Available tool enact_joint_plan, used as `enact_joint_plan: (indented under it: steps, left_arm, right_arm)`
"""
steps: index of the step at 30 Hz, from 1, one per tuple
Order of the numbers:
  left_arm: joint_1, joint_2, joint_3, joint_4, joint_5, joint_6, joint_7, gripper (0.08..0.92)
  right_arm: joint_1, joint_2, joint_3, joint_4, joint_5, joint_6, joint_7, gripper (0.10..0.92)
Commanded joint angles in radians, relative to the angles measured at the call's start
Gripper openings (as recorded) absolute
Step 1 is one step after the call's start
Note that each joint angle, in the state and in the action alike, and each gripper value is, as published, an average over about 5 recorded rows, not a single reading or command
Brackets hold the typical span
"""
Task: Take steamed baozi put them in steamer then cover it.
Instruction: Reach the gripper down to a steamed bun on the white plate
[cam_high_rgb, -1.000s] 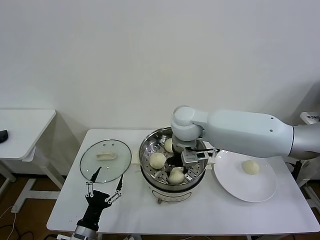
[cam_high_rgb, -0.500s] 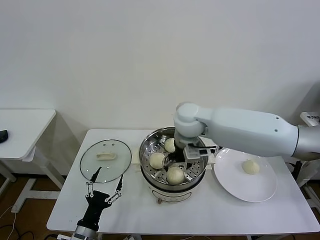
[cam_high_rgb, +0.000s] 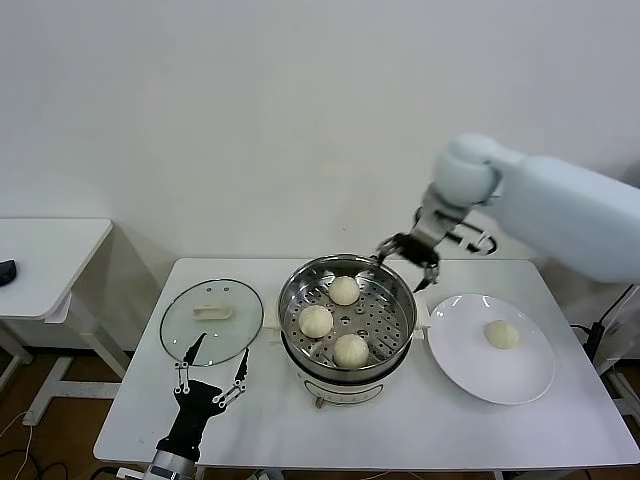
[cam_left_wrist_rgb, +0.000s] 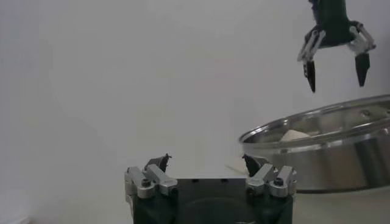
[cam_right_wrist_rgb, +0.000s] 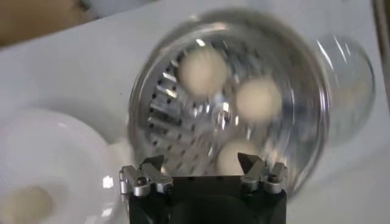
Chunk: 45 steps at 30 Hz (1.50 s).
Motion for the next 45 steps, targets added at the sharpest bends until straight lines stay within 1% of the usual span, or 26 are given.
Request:
enact_joint_plan:
  steps: [1,6,10,13,21,35,45]
  left_arm:
    - [0.0,0.005,0.0,0.0,0.001,0.001,0.001,0.823]
    - [-0.001,0.008,0.004,-0.003,0.001,0.004,0.001,0.823]
    - [-0.001,0.006,0.007,-0.009,0.003,0.012,0.0,0.823]
    - [0.001,0.004,0.005,-0.011,0.005,0.016,0.0,0.823]
    - [0.011,0.0,-0.001,-0.008,0.027,0.008,-0.002,0.823]
    - [0.015,-0.007,-0.005,-0.009,0.027,0.008,-0.002,0.823]
    - [0.012,-0.005,-0.006,0.003,0.025,0.004,-0.003,0.823]
  right_arm:
    - [-0.074,-0.17,0.055,-0.317,0.111,-0.248,0.005,0.823]
    - [-0.227,-0.219,0.137,-0.39,0.029,-0.221,0.067,0.823]
    - [-0.355,-0.227,0.239,-0.447,-0.075,-0.187,0.095,0.823]
    - [-0.442,-0.221,0.313,-0.482,-0.117,-0.18,0.1,0.823]
    - [-0.555,-0.192,0.374,-0.518,-0.139,-0.182,0.118,0.823]
    - [-0.591,-0.078,0.439,-0.62,-0.167,-0.172,0.153,0.823]
    - [-0.592,-0.042,0.429,-0.656,-0.181,-0.169,0.155,0.823]
